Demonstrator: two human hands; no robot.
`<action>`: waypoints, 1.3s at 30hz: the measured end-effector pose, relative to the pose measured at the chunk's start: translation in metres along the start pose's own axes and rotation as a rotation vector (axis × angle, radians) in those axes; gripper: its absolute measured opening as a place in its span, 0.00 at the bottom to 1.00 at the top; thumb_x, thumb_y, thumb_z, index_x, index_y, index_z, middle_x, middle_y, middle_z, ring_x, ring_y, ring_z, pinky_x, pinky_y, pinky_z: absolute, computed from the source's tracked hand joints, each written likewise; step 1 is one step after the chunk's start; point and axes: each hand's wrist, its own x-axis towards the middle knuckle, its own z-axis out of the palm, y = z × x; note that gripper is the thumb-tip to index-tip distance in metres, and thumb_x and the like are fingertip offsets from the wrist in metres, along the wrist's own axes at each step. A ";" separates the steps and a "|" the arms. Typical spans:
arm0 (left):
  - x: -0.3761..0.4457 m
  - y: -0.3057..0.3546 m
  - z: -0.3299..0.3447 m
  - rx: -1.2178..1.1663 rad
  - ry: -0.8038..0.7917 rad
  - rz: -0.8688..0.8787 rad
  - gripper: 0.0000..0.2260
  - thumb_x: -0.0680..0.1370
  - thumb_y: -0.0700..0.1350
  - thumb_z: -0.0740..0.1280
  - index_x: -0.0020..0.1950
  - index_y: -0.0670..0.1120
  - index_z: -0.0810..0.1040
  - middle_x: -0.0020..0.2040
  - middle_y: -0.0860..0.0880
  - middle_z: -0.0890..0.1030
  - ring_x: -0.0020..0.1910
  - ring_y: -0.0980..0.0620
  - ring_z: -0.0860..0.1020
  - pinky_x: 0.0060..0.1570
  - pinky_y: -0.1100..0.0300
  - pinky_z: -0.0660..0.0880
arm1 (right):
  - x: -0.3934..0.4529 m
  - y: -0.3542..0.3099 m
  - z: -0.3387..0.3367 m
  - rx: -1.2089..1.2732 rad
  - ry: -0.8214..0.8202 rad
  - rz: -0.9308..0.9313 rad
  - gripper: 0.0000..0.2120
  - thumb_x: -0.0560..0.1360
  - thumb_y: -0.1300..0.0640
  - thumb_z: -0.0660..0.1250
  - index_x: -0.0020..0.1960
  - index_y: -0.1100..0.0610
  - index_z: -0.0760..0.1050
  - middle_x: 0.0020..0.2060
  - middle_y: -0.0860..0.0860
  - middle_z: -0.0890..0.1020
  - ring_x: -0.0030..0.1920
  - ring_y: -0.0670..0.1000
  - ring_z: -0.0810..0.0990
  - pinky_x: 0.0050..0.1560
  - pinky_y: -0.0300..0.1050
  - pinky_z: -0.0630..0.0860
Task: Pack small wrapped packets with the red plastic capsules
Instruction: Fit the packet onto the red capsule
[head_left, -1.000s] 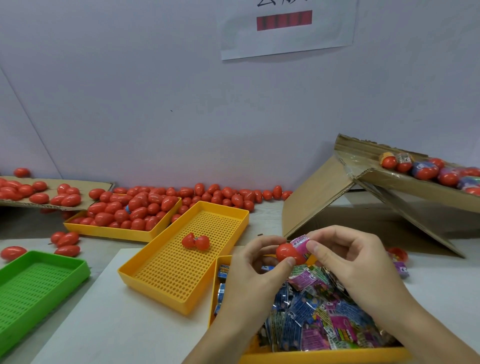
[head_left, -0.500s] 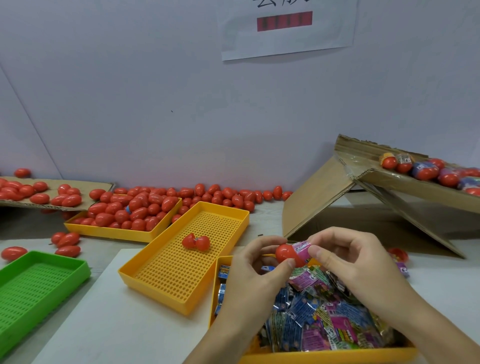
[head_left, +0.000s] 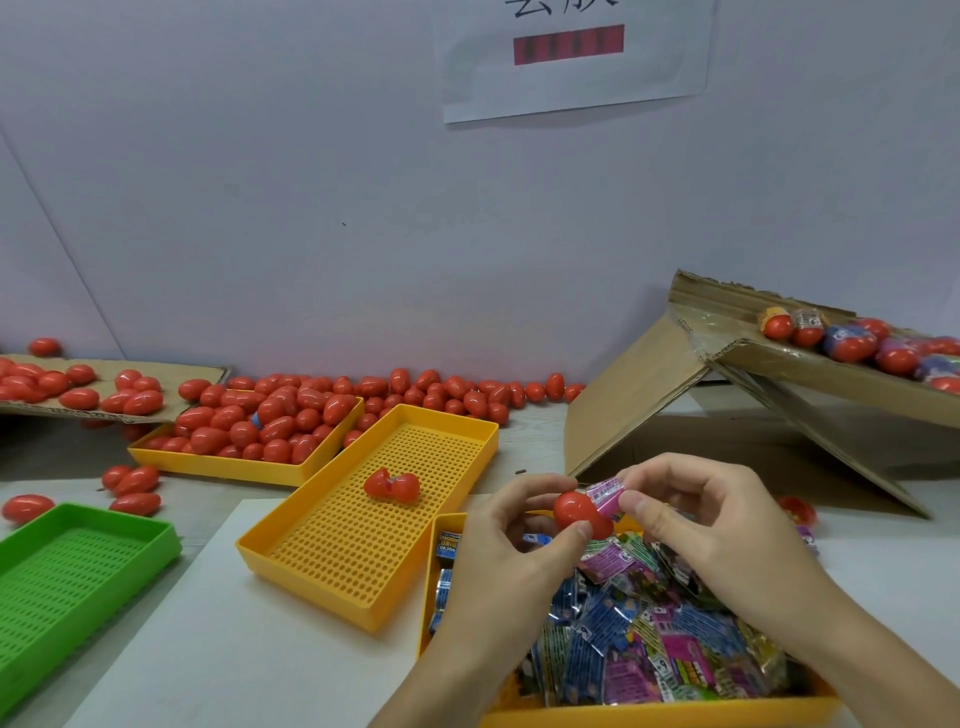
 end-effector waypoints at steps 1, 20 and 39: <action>0.000 0.000 0.000 0.004 -0.001 0.004 0.13 0.74 0.40 0.75 0.54 0.55 0.83 0.50 0.51 0.83 0.47 0.55 0.82 0.39 0.64 0.79 | 0.000 -0.001 0.000 -0.007 -0.010 0.003 0.10 0.68 0.46 0.68 0.44 0.48 0.83 0.42 0.45 0.86 0.44 0.45 0.83 0.43 0.40 0.80; -0.001 -0.002 0.001 0.003 -0.084 0.041 0.08 0.77 0.44 0.72 0.55 0.53 0.83 0.51 0.47 0.82 0.47 0.50 0.84 0.50 0.51 0.83 | 0.001 0.002 -0.002 -0.095 -0.061 -0.029 0.05 0.72 0.48 0.69 0.45 0.46 0.83 0.41 0.44 0.85 0.43 0.43 0.82 0.45 0.33 0.77; 0.002 -0.003 0.001 -0.258 -0.002 0.006 0.05 0.78 0.42 0.71 0.45 0.52 0.83 0.44 0.48 0.84 0.48 0.50 0.85 0.46 0.60 0.82 | -0.002 0.003 0.014 -0.012 0.016 -0.083 0.09 0.71 0.54 0.72 0.51 0.48 0.84 0.44 0.40 0.87 0.49 0.41 0.85 0.50 0.33 0.79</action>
